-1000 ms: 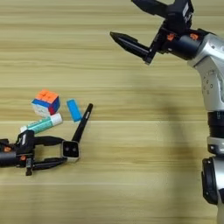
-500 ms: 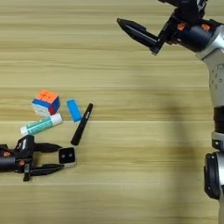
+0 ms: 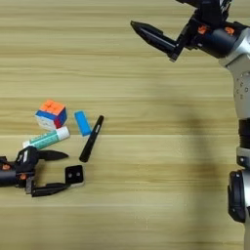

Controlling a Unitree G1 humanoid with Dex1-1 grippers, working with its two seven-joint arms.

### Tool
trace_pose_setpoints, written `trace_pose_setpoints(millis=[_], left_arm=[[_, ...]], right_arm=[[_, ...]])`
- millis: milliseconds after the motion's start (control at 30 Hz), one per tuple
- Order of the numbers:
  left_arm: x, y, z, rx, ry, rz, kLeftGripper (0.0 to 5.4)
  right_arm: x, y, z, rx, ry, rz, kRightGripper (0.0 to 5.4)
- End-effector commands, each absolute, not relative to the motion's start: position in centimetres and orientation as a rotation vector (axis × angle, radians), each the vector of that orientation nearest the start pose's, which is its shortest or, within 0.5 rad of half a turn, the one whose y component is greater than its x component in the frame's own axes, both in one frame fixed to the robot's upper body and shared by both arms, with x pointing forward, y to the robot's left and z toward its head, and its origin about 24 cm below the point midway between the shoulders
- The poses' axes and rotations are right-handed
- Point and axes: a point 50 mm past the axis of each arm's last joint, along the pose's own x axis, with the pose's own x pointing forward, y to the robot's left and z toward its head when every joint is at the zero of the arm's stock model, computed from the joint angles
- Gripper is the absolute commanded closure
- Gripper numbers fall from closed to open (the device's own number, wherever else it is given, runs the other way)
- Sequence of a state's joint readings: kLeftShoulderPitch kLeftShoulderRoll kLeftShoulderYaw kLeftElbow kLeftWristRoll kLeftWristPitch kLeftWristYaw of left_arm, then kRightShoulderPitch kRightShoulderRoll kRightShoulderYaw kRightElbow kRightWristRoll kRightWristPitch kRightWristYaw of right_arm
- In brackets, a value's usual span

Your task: Move the objects on the table

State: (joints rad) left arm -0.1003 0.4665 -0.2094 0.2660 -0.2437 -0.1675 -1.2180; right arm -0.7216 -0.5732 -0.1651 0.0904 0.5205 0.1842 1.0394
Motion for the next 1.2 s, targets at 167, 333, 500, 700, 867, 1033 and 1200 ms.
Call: trace_pose_setpoints(millis=[167,333,500,700,867,1033,1200], left_arm=[[24.2,17.8,5.4,0.161,0.008,-1.241,0.48],[24.5,18.3,6.3,0.115,-0.061,-1.181,0.03],[24.6,18.9,5.9,0.119,-0.052,-1.139,0.03],[24.5,19.1,5.3,0.126,-0.037,-1.106,0.03],[24.6,19.5,4.8,0.14,-0.02,-1.074,0.03],[24.6,19.6,4.5,0.14,-0.031,-1.04,0.03],[24.6,19.7,3.9,0.174,-0.008,-1.022,0.03]], right_arm=[[31.1,-19.4,26.4,-0.266,-0.498,1.037,0.0],[31.3,-19.4,26.2,-0.266,-0.49,1.031,0.0],[31.3,-19.3,25.6,-0.26,-0.473,1.027,0.0],[30.9,-18.7,23.8,-0.235,-0.426,1.04,0.0],[30.9,-18.1,22.0,-0.204,-0.387,1.026,0.0],[30.5,-17.4,20.5,-0.184,-0.378,0.967,0.0],[29.5,-16.5,19.3,-0.175,-0.388,0.93,0.0]])
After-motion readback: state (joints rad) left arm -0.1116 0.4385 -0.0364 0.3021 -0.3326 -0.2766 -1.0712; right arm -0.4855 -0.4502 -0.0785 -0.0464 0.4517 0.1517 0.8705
